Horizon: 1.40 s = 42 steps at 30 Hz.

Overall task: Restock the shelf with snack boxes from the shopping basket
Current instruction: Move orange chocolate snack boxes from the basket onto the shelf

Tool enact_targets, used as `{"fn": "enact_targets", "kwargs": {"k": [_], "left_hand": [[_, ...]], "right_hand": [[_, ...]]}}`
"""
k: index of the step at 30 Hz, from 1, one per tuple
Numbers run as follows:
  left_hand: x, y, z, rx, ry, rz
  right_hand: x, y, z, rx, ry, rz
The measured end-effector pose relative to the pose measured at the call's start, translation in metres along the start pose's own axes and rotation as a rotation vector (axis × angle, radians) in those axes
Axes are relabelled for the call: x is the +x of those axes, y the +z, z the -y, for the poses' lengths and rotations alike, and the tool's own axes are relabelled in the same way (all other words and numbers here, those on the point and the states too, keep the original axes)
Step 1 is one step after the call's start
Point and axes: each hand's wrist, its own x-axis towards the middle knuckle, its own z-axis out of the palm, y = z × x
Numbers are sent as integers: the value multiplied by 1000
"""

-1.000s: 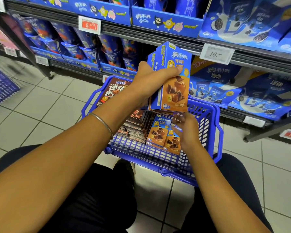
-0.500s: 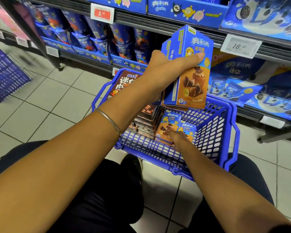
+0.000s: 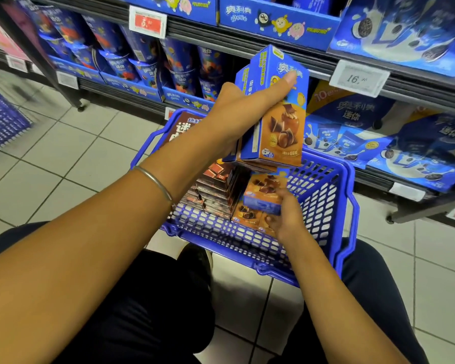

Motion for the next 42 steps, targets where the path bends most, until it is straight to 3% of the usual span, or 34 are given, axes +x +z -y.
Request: {"fn": "enact_targets", "kwargs": {"k": [5,12,18,23,29,37,42], "left_hand": [[10,-5,0,34,13,-59],[13,-9,6,110,16,-56],[7,-3,8,115,21,-2],[5,2,7,170,60,4],[9,4,13,89,82,-73],[12,12,22,231,178,-167],[8,16,17,219,127,-87]], "right_hand": [[-51,-18,36,334,-260,139],[-89,-29,84,526,-507,307],[-105,-6,94,372,-557,391],[-116,7,95,334,-481,475],[-123,10,87,239,-482,442],[-123,3,87,217,-461,464],[-118,3,87,222,-462,452]]}}
